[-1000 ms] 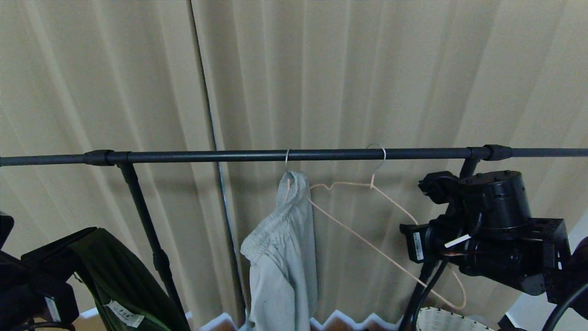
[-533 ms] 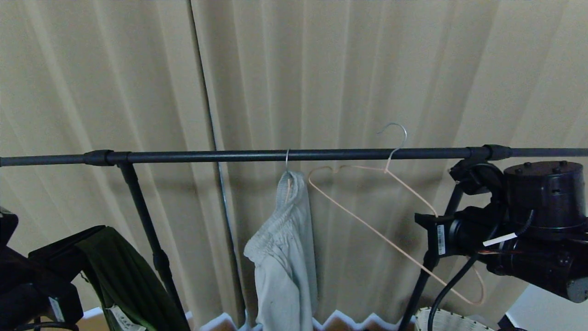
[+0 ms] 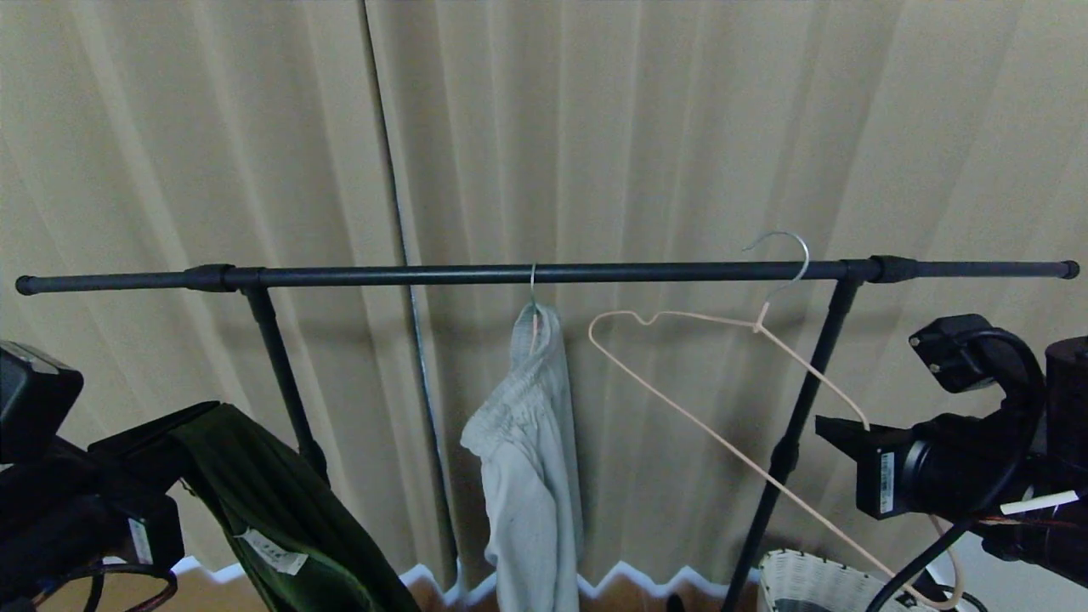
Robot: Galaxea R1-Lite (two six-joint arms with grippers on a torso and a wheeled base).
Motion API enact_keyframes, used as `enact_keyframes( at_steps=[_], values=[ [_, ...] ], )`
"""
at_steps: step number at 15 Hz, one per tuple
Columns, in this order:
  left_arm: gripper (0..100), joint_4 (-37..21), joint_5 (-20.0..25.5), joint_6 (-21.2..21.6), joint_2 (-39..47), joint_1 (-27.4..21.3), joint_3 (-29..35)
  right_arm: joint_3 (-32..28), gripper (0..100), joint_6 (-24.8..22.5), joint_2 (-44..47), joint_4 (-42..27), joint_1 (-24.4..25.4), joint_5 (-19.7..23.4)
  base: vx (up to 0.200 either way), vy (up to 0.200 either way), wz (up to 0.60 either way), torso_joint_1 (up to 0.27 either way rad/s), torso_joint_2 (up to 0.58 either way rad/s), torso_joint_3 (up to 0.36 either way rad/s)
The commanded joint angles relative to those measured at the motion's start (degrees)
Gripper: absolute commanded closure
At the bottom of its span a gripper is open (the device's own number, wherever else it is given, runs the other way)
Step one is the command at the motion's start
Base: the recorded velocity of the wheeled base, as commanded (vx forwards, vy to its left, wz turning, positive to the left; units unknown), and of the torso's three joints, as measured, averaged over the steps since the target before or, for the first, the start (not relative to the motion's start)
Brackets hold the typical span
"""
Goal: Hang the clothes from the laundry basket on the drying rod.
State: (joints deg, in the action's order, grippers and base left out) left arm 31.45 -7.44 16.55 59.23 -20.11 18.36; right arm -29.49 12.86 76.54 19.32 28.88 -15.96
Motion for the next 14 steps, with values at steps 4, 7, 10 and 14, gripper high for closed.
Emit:
enact_keyframes(
  at_steps=[4,7,10,14],
  values=[
    [100,0.9,-0.1,0.1,2.7,0.3,0.1,0.5,100,0.1,-2.3,0.1,-0.8,0.1,-0.2,0.0,0.0,-0.002,0.0,0.001],
    [100,0.9,-0.1,0.0,3.0,0.3,0.1,1.4,100,0.3,-2.3,0.1,-0.8,0.1,-0.2,0.0,0.0,-0.002,0.0,0.001],
    [100,1.0,-0.1,0.1,2.9,0.3,0.1,1.7,100,0.3,-2.3,0.0,-0.8,0.2,-0.2,0.0,0.0,0.002,0.0,-0.001],
    [100,0.9,-0.1,0.1,3.0,0.2,-0.3,3.3,100,0.0,-2.2,0.0,-0.8,0.2,0.0,0.0,0.0,0.0,0.0,0.0]
  ],
)
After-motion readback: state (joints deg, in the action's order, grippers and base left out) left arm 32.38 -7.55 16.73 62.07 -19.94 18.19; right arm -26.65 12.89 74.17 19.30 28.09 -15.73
